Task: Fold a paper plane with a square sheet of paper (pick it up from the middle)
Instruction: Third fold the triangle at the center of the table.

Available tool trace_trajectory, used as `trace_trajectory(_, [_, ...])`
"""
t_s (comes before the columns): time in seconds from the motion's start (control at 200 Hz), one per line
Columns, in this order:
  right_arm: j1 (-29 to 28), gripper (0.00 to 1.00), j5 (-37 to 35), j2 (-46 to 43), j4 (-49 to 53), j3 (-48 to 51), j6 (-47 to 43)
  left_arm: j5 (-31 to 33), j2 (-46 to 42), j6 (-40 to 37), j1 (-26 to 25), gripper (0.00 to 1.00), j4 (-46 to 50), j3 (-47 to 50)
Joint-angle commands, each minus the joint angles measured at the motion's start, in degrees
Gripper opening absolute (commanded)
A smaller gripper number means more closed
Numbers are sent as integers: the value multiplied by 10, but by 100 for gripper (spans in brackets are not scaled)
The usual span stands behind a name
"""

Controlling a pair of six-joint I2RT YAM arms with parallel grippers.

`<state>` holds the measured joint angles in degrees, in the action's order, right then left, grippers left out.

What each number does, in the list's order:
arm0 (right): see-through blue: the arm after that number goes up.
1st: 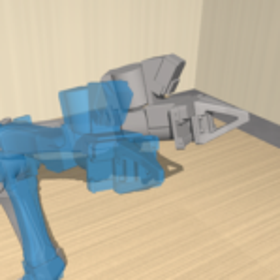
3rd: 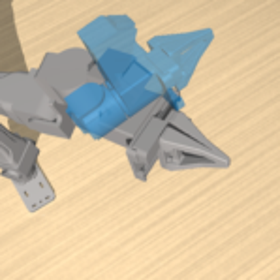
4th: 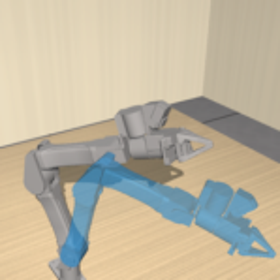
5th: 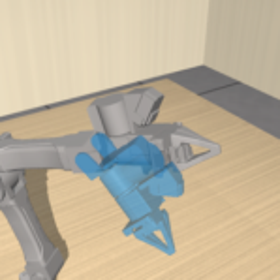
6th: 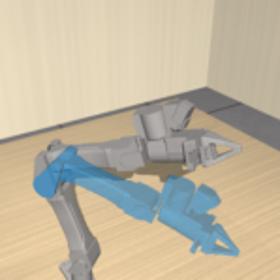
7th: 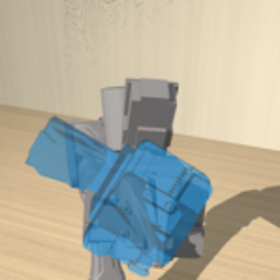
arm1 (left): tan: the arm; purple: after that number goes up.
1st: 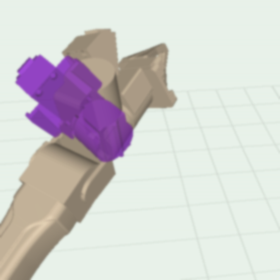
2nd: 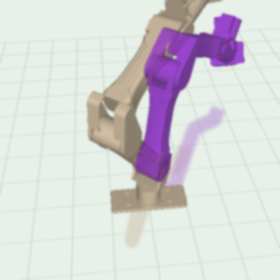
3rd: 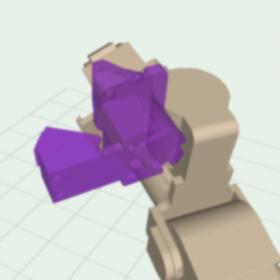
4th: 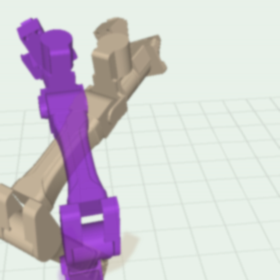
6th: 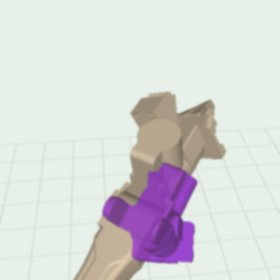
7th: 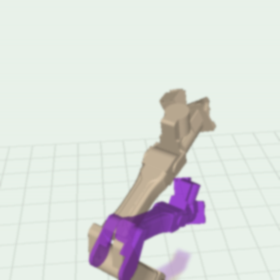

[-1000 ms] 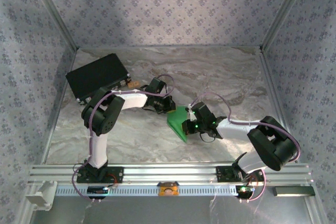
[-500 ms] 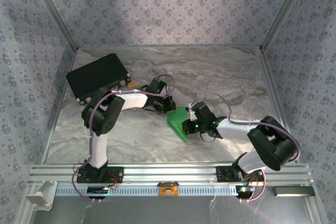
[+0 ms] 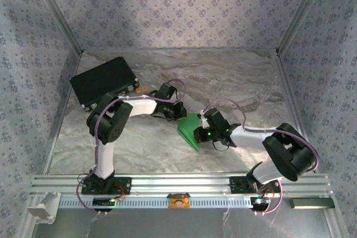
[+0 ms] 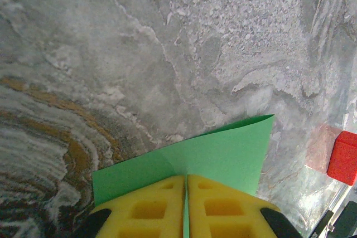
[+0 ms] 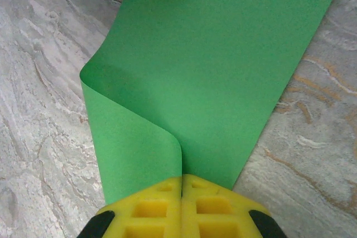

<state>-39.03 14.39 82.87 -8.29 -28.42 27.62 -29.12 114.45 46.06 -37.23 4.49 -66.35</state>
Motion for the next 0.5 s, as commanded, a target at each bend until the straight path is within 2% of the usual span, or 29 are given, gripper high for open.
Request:
trace_trajectory(0.0, [-2, 0, 1, 6, 7, 4, 10, 10, -3, -10, -5, 10, 23, -5])
trace_trajectory(0.495, [-9, 0, 13, -36, 28, -9, 5, 19, -7, -14, -4, 10, 33, -7])
